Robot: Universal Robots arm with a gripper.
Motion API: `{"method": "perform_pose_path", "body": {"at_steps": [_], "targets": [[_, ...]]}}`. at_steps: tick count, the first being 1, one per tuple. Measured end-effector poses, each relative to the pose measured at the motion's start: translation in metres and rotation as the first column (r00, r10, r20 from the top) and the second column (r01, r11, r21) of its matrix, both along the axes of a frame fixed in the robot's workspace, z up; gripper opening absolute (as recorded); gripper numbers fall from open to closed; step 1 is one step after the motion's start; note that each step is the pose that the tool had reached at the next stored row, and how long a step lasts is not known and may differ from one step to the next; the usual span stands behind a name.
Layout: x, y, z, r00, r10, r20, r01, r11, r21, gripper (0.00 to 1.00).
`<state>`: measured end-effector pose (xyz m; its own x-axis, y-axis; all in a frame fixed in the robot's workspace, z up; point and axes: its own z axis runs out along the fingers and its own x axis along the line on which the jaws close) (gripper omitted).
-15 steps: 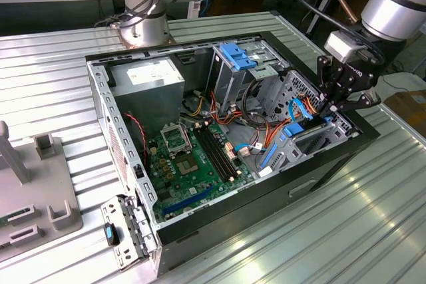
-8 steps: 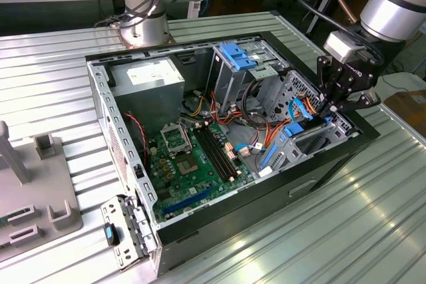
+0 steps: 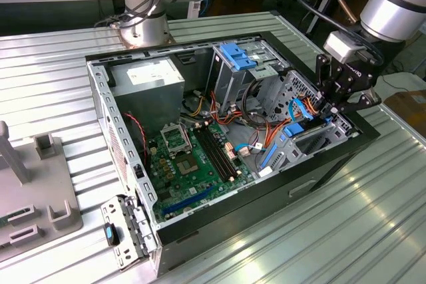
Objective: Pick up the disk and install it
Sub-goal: 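Insert the second disk wire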
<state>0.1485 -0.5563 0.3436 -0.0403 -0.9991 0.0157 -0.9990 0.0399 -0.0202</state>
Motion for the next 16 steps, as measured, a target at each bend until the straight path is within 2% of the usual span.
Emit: {"method": "perform_pose_path", "body": {"at_steps": [2,6,8,10,11,12,14,15,16], "targets": [[0.0000,0.0023,0.0084,1.0000,0.000,0.0000,0.000,1.0000,-0.0044,0.29],[-0.0019,0.0029,0.0087,1.0000,0.000,0.0000,0.000,1.0000,-0.0016,0.29],[-0.0049,0.0037,0.0087,1.0000,-0.001,0.0000,0.001,1.0000,0.0086,0.29],[-0.0089,0.0048,0.0085,1.0000,-0.001,0.0000,0.001,0.9994,0.0352,0.29],[-0.0094,0.0048,0.0085,1.0000,-0.003,0.0000,0.003,0.9994,0.0353,0.29],[-0.0095,0.0050,0.0086,1.0000,-0.003,0.0000,0.003,0.9995,0.0328,0.29],[-0.0099,0.0069,0.0091,1.0000,-0.004,0.0005,0.004,0.9999,-0.0145,0.29],[-0.0100,0.0073,0.0091,1.0000,-0.004,0.0007,0.004,0.9998,-0.0187,0.29],[-0.0102,0.0073,0.0090,1.0000,-0.004,0.0007,0.004,0.9998,-0.0175,0.29]]}}
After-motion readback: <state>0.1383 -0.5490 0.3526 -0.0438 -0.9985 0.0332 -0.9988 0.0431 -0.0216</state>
